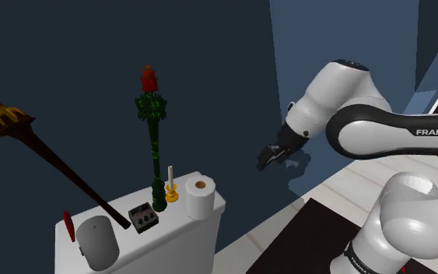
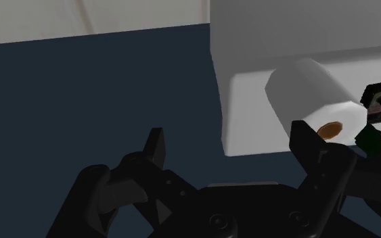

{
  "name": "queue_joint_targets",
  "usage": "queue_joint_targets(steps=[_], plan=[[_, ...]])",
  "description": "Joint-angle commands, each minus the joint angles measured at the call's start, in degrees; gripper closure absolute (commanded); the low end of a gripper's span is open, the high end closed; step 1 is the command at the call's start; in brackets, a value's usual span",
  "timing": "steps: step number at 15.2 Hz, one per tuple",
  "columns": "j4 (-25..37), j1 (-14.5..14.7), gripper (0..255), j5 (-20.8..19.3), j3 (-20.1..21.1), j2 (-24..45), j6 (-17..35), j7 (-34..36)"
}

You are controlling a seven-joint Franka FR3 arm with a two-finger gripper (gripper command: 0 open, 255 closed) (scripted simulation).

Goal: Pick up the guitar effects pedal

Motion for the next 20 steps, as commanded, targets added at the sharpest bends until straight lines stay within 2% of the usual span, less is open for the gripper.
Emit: queue_joint_targets(steps=[1,5,7,9,11,14,17,20], plan=[[-2.46,1.17,0,2.06,4.67,0.75,6.85,4.44],[-4.81,1.38,0,4.87,15.83,5.97,20.59,14.24],[-4.72,-0.71,0,5.26,22.65,9.74,27.54,19.80],[-3.80,-5.01,0,4.75,30.71,13.45,34.06,25.88],[-2.10,-11.73,0,3.49,40.25,16.20,39.75,32.37],[1.77,-24.94,0,1.78,56.38,16.88,46.15,41.82],[7.00,-37.55,0,1.83,70.93,13.09,49.81,49.72],[13.32,-46.80,0,3.33,81.17,6.28,50.99,56.10]])
